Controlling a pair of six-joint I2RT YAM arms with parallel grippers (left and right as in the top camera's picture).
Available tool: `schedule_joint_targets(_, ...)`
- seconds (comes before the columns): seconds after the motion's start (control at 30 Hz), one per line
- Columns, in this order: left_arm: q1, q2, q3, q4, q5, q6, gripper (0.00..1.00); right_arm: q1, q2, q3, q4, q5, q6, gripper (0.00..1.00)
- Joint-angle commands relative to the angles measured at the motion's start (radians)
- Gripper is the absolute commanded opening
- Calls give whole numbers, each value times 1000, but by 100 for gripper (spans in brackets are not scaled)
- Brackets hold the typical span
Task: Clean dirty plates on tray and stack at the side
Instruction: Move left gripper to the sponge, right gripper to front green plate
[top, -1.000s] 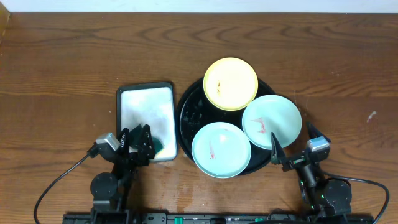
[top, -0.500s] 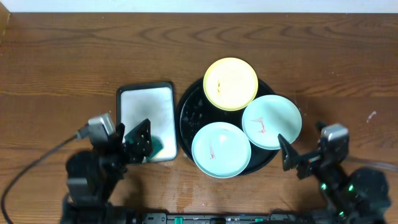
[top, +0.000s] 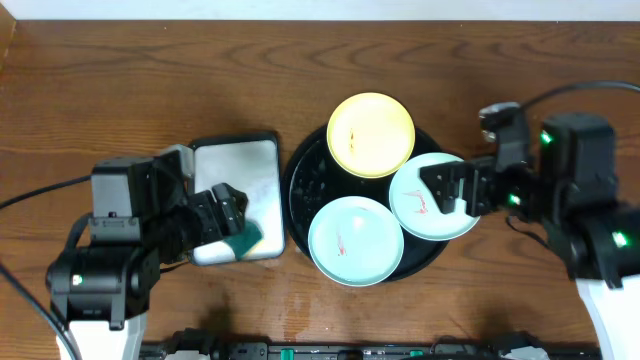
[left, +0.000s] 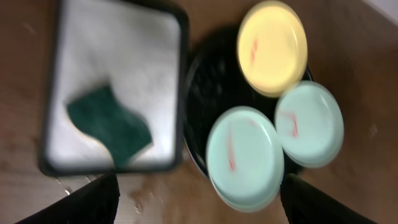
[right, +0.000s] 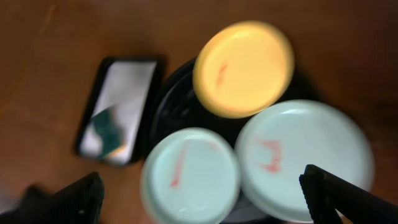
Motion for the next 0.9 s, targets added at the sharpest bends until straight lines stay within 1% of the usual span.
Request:
schedule_joint_targets(0.0,2,16,20,-34,124,35,84,7,73,19,-37,-154,28,98)
schedule_joint_targets(0.03,2,20,20,-53,124,35,84,23,104,16,-71,-125,28,93)
schedule_joint_targets(0.1,2,23,20,-86,124,40,84,57,152,6,-136,-63,29,88)
schedule_joint_targets(0.17,2,21,21,-106,124,60,84,104,201,-14,-198,32,71,80)
schedule_joint_targets(0.2,2,19,21,-115,123,77,84,124,220,-29,-215,71,95,79)
schedule_joint_targets(0.27,2,14,21,-125,111,92,84,166,258,-79,-229,140,161,73)
schedule_joint_targets(0.37,2,13,20,-131,93,92,83,206,292,-175,-188,161,220,68)
schedule_joint_targets(0.47,2,13,21,-132,86,92,83,226,314,-316,-82,173,299,62)
schedule_joint_targets(0.53,2,13,21,-132,85,95,82,226,323,-382,1,164,304,59)
schedule_joint_targets(0.63,2,13,20,-131,85,96,82,235,336,-478,167,161,305,48)
schedule_joint_targets(0.73,2,13,20,-131,85,100,82,245,338,-557,328,132,304,45)
schedule_joint_targets(0.87,2,13,20,-131,85,106,82,265,341,-619,471,121,306,38)
